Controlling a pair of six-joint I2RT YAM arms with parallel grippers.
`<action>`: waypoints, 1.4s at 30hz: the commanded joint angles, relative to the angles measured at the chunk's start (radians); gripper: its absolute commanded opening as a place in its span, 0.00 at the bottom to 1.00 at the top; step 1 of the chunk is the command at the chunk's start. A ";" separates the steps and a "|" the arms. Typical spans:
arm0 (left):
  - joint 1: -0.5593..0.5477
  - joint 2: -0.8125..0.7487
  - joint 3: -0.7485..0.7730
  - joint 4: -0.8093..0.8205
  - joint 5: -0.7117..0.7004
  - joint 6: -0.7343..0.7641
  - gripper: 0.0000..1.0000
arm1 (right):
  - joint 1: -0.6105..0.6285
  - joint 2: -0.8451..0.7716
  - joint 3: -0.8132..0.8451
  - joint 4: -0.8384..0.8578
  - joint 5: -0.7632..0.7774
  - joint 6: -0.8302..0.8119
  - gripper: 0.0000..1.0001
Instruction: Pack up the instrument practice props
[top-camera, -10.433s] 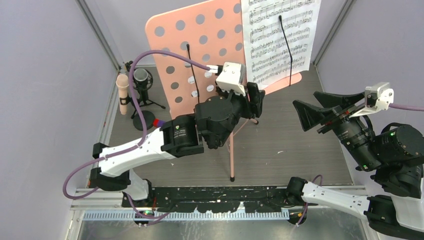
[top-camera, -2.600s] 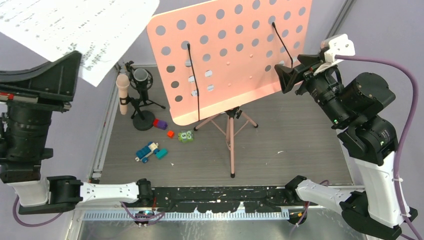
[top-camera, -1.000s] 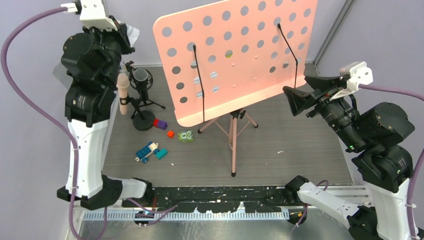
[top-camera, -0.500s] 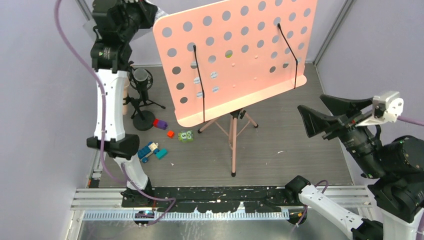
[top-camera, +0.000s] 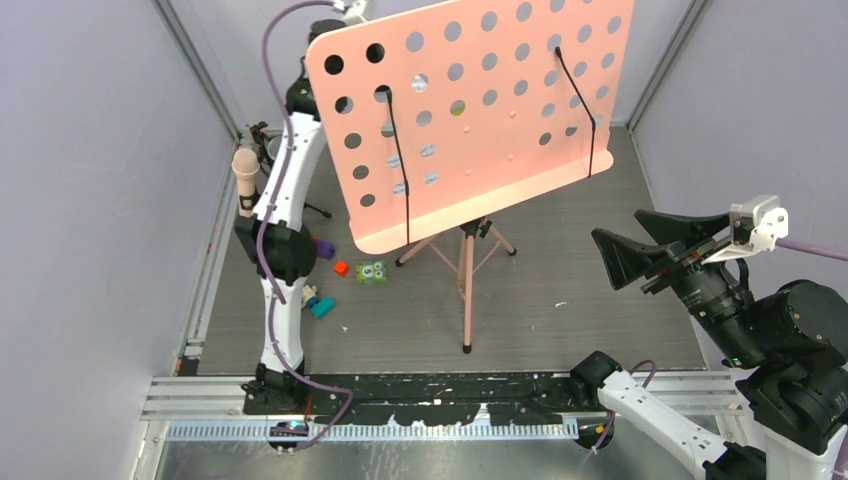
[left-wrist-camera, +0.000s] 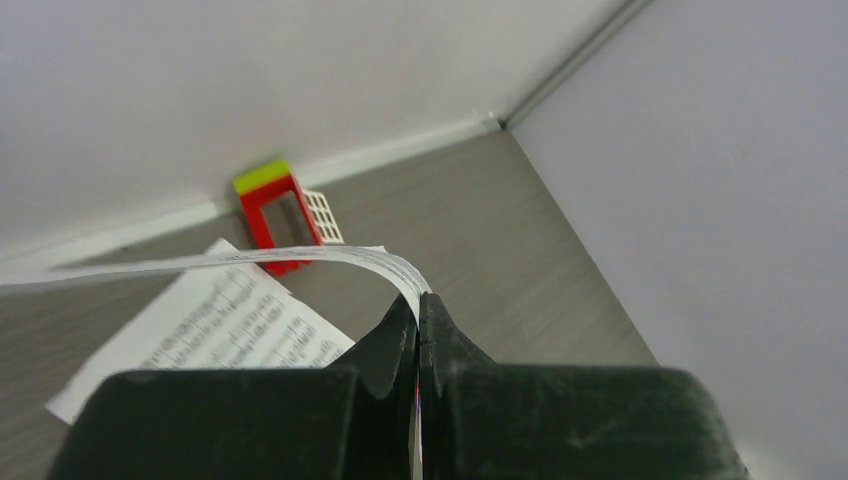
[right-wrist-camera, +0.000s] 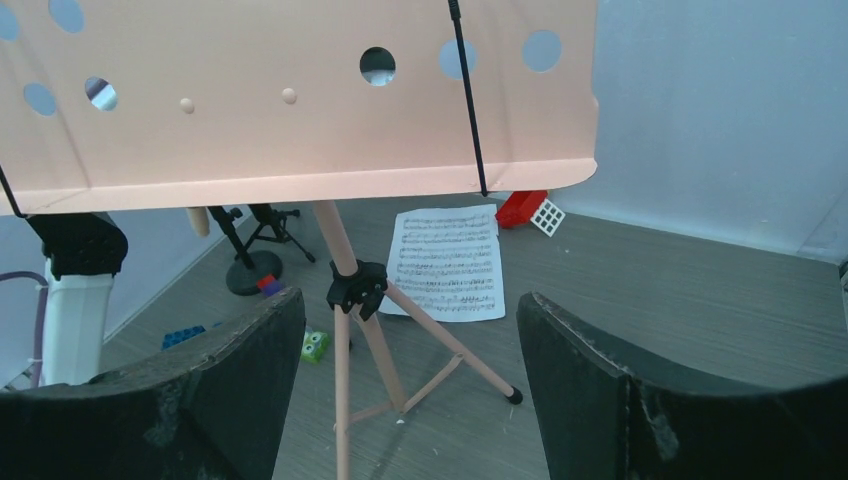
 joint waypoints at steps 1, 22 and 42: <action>-0.058 0.009 -0.055 0.033 0.049 0.004 0.00 | 0.001 -0.011 -0.014 0.011 0.004 0.011 0.82; -0.049 -0.129 -1.038 0.550 -0.049 -0.270 0.01 | 0.001 -0.043 -0.115 0.040 -0.039 0.069 0.82; -0.020 -0.237 -1.232 0.686 -0.076 -0.321 0.12 | 0.000 -0.046 -0.154 0.056 -0.056 0.095 0.82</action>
